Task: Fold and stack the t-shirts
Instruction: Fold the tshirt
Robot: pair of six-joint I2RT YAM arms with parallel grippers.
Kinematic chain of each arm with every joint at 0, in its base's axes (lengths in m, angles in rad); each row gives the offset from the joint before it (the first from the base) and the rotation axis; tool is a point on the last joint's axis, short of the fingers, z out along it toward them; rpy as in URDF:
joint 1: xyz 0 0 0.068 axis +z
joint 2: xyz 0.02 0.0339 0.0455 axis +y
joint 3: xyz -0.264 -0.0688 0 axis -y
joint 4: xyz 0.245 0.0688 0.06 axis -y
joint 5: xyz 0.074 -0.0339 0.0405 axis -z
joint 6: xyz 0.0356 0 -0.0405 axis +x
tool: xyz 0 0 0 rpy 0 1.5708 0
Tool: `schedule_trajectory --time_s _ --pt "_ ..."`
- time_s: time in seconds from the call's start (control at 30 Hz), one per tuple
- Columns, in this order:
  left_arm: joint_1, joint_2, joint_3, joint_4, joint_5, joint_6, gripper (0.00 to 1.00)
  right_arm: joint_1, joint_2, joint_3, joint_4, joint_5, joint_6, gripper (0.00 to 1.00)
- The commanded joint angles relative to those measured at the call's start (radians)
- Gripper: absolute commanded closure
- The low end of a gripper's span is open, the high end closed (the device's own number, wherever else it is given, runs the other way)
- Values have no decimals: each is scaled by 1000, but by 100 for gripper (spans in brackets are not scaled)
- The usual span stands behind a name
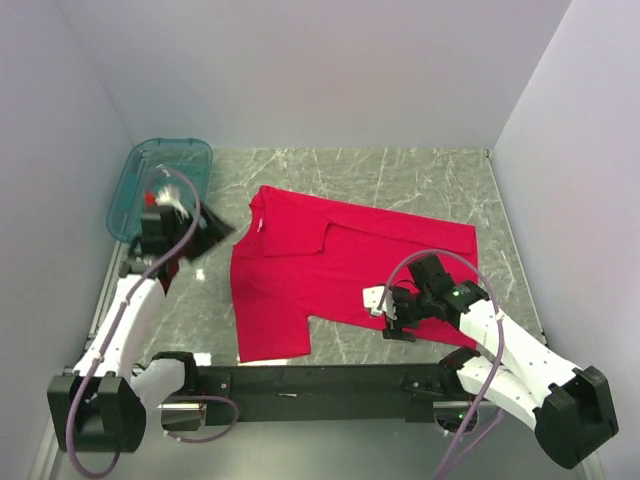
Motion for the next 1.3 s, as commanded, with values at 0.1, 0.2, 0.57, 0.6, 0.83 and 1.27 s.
schedule_trajectory --time_s 0.1,0.2,0.57,0.6,0.83,1.27 --pt "-5 -141 -285 -317 135 -242 27 17 6 -13 130 160 101 21" --pt "-5 -155 -276 -433 24 -226 27 17 25 16 140 208 133 19" --pt "-5 97 -94 -126 172 16 23 -357 125 147 235 108 329 22" --pt "-5 133 -68 -78 266 34 25 -453 156 177 238 113 361 25" --pt "-40 318 112 -67 318 185 45 -555 511 344 128 110 428 67" --pt "-37 70 80 -24 158 285 35 -540 713 358 178 375 406 78"
